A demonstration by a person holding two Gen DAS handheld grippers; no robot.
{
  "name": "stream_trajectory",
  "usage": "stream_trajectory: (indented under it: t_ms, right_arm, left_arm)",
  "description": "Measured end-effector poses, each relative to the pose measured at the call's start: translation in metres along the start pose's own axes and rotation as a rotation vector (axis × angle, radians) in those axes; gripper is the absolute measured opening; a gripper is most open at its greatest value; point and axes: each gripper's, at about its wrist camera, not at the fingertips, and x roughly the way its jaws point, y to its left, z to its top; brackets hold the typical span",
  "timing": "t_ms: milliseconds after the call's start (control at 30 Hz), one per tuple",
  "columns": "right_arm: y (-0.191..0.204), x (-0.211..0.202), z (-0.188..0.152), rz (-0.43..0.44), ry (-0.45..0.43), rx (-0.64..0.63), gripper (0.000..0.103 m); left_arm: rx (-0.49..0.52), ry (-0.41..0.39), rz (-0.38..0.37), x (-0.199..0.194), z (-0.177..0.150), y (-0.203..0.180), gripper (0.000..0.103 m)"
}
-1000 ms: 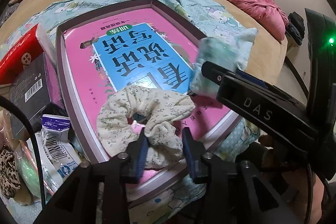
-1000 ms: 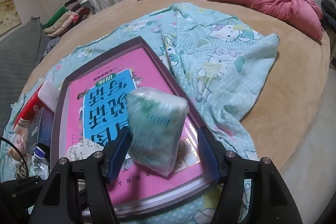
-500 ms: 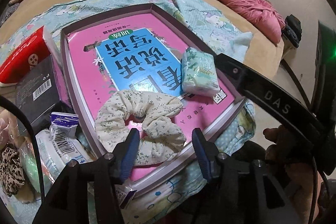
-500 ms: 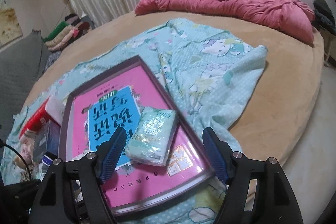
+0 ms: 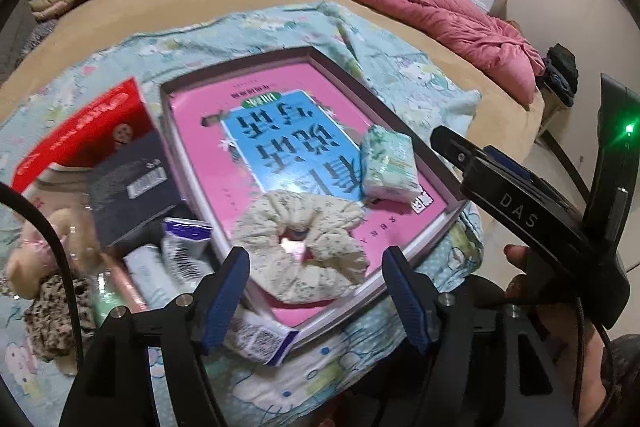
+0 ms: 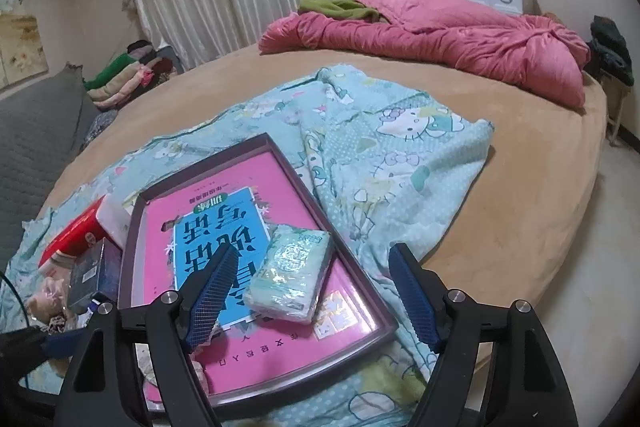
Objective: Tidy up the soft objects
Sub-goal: 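Withdraw both open tools from the tray back toward the pile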
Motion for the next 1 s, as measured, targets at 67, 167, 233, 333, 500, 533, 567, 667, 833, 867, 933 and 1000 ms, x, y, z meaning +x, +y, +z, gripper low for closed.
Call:
stream_trajectory:
  t_ms: [67,167,233,333,500,533,567,667,833,867,933,1000]
  right_arm:
    - [0.001,-0.003,0.000,0.001,-0.006,-0.002,0.079]
    - [0.005,-0.009,0.001,0.003,-0.013,-0.006,0.080]
    - [0.008,-0.013,0.001,0.006,-0.021,-0.009,0.080]
    - [0.016,-0.022,0.002,0.019,-0.030,-0.014,0.081]
    - [0.030,-0.035,0.001,0.031,-0.048,-0.036,0.081]
    - [0.032,-0.038,0.001,0.036,-0.050,-0.039,0.081]
    - [0.036,-0.040,0.001,0.037,-0.052,-0.045,0.081]
    - [0.043,-0.046,0.000,0.043,-0.057,-0.061,0.081]
    - [0.058,-0.055,-0.002,0.057,-0.061,-0.104,0.082]
    - [0.061,-0.057,-0.002,0.056,-0.063,-0.117,0.082]
    - [0.066,-0.061,-0.002,0.061,-0.068,-0.128,0.082]
    - [0.072,-0.065,-0.003,0.075,-0.066,-0.137,0.082]
  left_arm:
    - [-0.005,-0.014,0.012,-0.006,-0.001,0.003,0.069]
    - [-0.011,-0.031,0.038,-0.016,-0.003,0.007,0.069]
    - [-0.023,-0.041,0.055,-0.022,-0.003,0.011,0.070]
    - [-0.047,-0.057,0.074,-0.030,-0.004,0.019,0.072]
    - [-0.070,-0.072,0.104,-0.041,-0.009,0.032,0.074]
    - [-0.072,-0.074,0.106,-0.043,-0.010,0.034,0.074]
    - [-0.074,-0.077,0.113,-0.046,-0.012,0.036,0.075]
    - [-0.074,-0.090,0.130,-0.053,-0.015,0.039,0.075]
    - [-0.083,-0.110,0.132,-0.065,-0.021,0.044,0.080]
    - [-0.083,-0.115,0.135,-0.067,-0.021,0.045,0.080]
    - [-0.083,-0.121,0.142,-0.072,-0.023,0.047,0.080]
    - [-0.085,-0.126,0.150,-0.076,-0.024,0.050,0.080]
